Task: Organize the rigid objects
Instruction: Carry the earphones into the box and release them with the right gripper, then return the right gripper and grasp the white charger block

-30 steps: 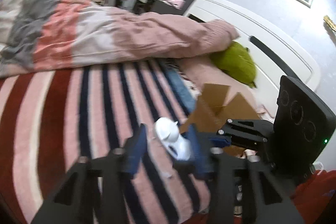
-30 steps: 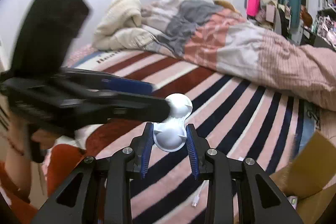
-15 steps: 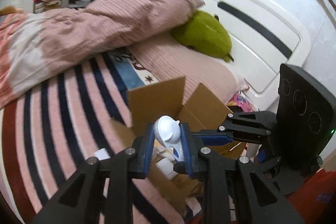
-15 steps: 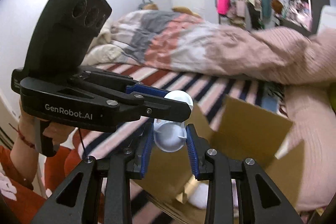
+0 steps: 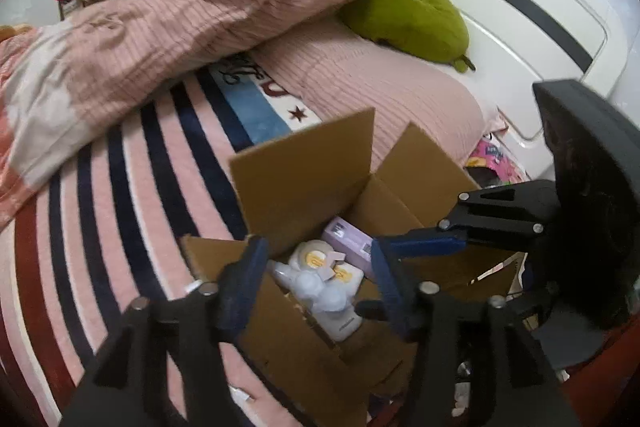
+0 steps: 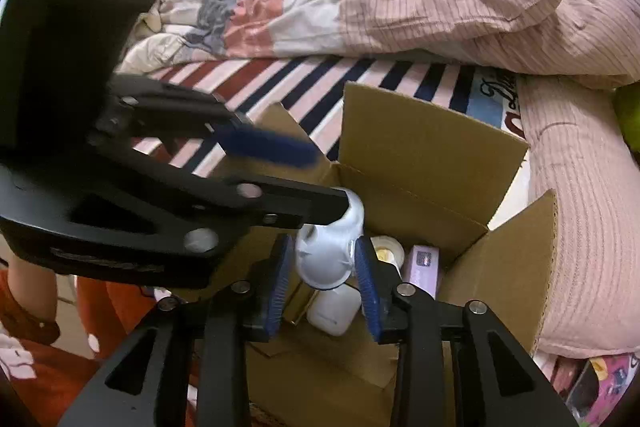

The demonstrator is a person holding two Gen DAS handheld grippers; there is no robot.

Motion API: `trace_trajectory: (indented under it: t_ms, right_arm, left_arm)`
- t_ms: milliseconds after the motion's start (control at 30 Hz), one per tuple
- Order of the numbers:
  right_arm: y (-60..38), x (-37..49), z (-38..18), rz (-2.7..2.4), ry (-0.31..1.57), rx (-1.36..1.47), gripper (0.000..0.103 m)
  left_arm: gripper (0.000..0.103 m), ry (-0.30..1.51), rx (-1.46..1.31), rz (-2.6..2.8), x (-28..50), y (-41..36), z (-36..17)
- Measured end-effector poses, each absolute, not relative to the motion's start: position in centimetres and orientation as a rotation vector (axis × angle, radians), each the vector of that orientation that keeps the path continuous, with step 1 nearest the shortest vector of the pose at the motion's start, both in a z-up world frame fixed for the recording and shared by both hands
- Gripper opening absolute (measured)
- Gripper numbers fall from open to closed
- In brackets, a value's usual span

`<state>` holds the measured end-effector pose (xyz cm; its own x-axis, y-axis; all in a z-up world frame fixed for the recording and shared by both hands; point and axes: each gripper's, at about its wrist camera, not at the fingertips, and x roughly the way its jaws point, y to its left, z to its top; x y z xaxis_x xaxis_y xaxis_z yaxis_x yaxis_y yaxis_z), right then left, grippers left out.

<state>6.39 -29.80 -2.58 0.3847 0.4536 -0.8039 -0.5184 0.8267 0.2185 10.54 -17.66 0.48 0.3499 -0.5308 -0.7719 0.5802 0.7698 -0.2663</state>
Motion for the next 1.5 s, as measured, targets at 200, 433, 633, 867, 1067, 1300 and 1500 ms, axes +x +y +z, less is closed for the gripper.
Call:
trace_trajectory:
  t_ms: [200,433,633,867,1067,1300,1500]
  right_arm:
    - [-29.5,6.1,-1.6,0.595,0.984,-0.063,0.038]
    - [-24.9,4.7,1.6,0.632,0.854,-0.077,0.039]
    - [-17.0,3.6,2.4,0.775,0.819,-0.103,0.039]
    - [-10.1,3.4,-2.6,0.749,0.867,-0.123,0.039]
    - [-9.6,5.5,-9.7,0.516,0.944,-0.133,0.059]
    - [-12.0,9.0,-14.5,0.245,0.971,-0.157,0.066]
    - [-12.0,10.6,-15.7,0.205,0.965,-0.151,0.068]
  left_arm:
    - [0.056,0.900,0.019,-0.645,9.0,-13.2,2.1]
    - [0.064,0.829,-0.055,-0.478,6.2,-4.1,2.9]
    - [0.065,0.816,-0.115,-0.351,4.1,3.1,1.3]
    - [0.066,0.819,-0.174,-0.306,2.6,7.5,-2.4]
    - [0.066,0.850,-0.237,-0.291,2.4,9.8,-5.7]
    - [0.066,0.872,-0.267,-0.276,2.6,11.3,-7.4]
    - [0.066,0.886,-0.281,-0.264,3.0,12.1,-8.1]
